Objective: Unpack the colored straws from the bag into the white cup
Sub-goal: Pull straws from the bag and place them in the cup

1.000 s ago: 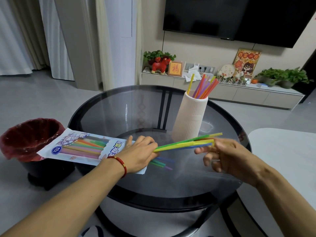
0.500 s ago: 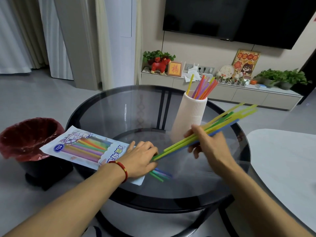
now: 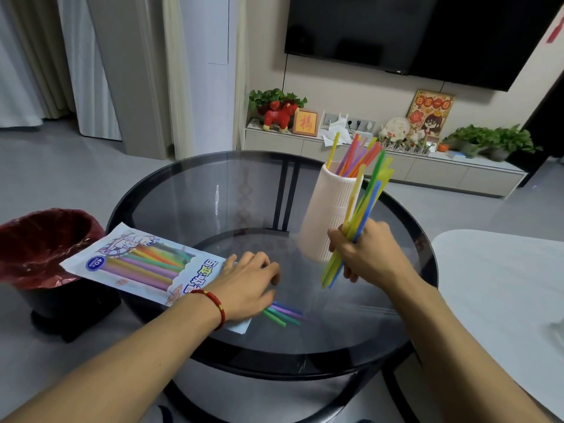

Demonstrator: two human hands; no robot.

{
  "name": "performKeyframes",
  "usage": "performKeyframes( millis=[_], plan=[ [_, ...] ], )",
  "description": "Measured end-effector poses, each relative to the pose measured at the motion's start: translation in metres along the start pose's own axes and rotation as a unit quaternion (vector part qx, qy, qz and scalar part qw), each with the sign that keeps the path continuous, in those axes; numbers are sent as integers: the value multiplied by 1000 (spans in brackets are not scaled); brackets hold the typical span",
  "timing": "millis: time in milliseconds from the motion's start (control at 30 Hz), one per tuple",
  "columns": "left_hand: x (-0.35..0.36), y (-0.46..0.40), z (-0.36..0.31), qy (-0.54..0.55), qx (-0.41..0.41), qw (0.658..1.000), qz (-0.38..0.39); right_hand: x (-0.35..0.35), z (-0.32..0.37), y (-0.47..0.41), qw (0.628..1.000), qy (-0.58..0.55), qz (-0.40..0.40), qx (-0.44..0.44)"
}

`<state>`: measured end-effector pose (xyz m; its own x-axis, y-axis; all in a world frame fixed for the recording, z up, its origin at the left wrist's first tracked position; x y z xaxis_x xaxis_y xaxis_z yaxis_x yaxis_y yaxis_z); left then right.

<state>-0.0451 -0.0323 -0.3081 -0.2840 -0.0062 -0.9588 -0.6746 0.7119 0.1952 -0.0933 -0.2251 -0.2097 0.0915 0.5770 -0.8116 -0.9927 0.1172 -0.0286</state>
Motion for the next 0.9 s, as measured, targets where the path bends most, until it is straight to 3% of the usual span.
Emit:
performKeyframes(
  millis=[133, 300, 400, 500, 633, 767, 900],
  plan=[
    [2, 0, -2, 10, -8, 1000, -15, 12, -9, -1, 999, -25, 22, 1],
    [-3, -3, -5, 87, -47, 993, -58, -2, -19, 8, 987, -156, -34, -5],
    [-14, -4, -7, 148, -31, 982, -110, -22, -18, 19, 948, -295, -114, -46],
    [-20, -3, -8, 187, -25, 972, -137, -59, -13, 29, 885, -400, -226, -77],
    [-23, -2, -4, 161, -43, 974, -153, -104, 10, 25, 851, -404, -312, -123],
    [-21, -3, 3, 156, -57, 976, -143, -119, 29, -6, 899, -289, -316, -91],
    [-21, -4, 10, 156, -88, 975, -133, -116, 42, -40, 959, -133, -250, -24]
  ],
)
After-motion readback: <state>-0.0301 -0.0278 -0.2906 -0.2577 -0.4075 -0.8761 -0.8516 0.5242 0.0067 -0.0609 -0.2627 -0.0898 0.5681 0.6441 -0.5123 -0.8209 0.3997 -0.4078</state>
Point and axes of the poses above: each hand's wrist, its own y-axis away from the middle knuckle, its own x-axis out of the palm, z = x × y, the point moved 7 cm from there along -y, towards the middle knuckle, and after that the axes turned 12 degrees about z, right-handed, at the moved point
